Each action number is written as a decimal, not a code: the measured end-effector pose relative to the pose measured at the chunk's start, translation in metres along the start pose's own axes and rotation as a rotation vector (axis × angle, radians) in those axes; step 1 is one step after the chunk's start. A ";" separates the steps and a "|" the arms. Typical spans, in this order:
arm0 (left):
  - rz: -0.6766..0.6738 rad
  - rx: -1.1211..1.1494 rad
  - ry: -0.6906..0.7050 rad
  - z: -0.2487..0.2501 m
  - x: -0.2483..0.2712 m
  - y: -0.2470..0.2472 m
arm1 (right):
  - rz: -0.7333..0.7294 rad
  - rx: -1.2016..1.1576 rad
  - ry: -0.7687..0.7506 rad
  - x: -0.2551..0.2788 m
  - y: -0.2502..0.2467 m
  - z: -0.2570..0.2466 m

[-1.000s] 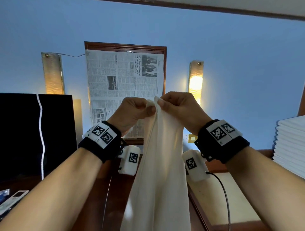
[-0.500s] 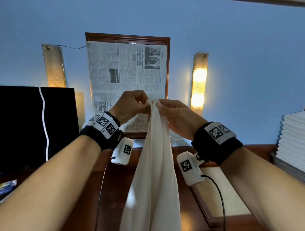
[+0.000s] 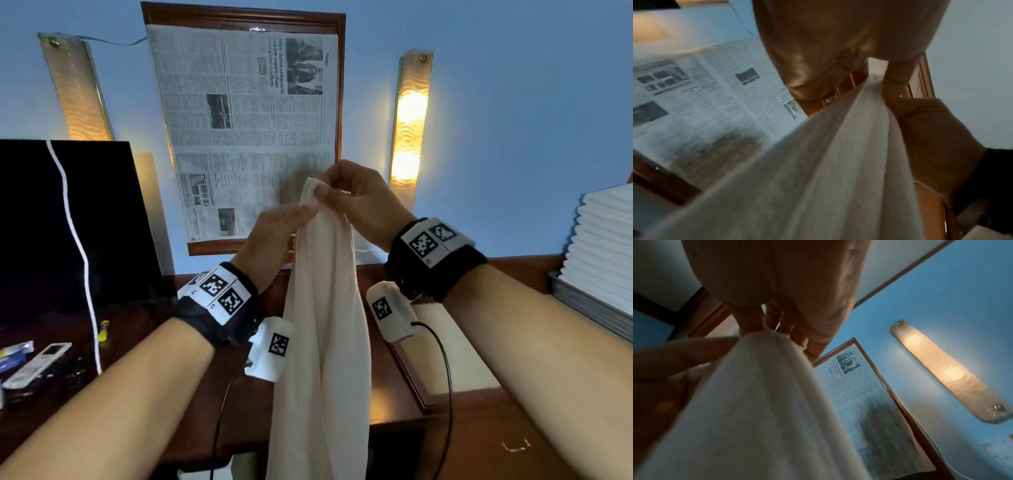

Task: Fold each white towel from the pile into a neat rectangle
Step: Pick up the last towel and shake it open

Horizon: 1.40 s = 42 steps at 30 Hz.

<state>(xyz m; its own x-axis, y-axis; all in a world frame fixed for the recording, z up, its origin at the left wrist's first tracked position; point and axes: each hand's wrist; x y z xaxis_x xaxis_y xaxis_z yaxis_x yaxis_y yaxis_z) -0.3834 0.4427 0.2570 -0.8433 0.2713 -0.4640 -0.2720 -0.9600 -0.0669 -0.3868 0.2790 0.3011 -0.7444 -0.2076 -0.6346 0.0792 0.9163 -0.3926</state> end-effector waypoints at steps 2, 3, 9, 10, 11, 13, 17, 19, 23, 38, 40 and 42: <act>0.040 -0.151 0.086 0.001 -0.002 0.003 | -0.019 0.047 -0.053 -0.002 -0.001 0.004; 0.062 -0.214 0.110 0.002 -0.005 0.002 | -0.026 0.069 -0.065 -0.004 -0.003 0.007; 0.082 -0.456 0.201 -0.002 -0.027 0.009 | 0.052 0.046 -0.014 0.004 -0.009 0.039; 0.090 -0.482 0.197 -0.004 -0.029 0.012 | 0.045 -0.040 0.037 0.012 -0.008 0.047; 0.105 -0.511 0.184 -0.007 -0.032 0.015 | 0.021 -0.154 0.104 0.022 -0.006 0.059; 0.138 -0.560 0.150 -0.012 -0.036 0.018 | -0.061 -0.351 0.255 0.048 -0.003 0.088; 0.145 -0.612 0.114 -0.023 -0.036 0.003 | -0.276 -0.399 0.428 0.099 0.006 0.152; 0.169 -0.579 0.088 -0.030 -0.032 -0.006 | -0.317 -0.261 0.452 0.117 0.004 0.184; 0.374 -0.559 0.030 -0.042 -0.025 -0.028 | -0.394 0.157 0.556 0.158 -0.013 0.263; 0.600 -0.631 -0.126 -0.079 0.009 -0.014 | -0.645 0.927 0.976 0.256 -0.088 0.378; 0.500 -0.669 -0.109 -0.081 0.005 0.004 | -0.547 0.828 0.805 0.234 -0.074 0.359; 0.369 -0.720 -0.115 -0.088 0.000 0.025 | -0.307 0.520 0.580 0.203 -0.053 0.328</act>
<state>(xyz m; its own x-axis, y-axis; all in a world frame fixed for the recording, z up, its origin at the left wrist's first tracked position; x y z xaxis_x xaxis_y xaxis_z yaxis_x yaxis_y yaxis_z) -0.3491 0.4126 0.1780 -0.8732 -0.1034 -0.4763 0.3643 -0.7876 -0.4970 -0.3252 0.0758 -0.0254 -0.9946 -0.0826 -0.0622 0.0073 0.5436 -0.8393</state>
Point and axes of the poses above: each hand's wrist, its own x-axis away from the middle knuckle, its own y-axis out of the palm, z = x × y
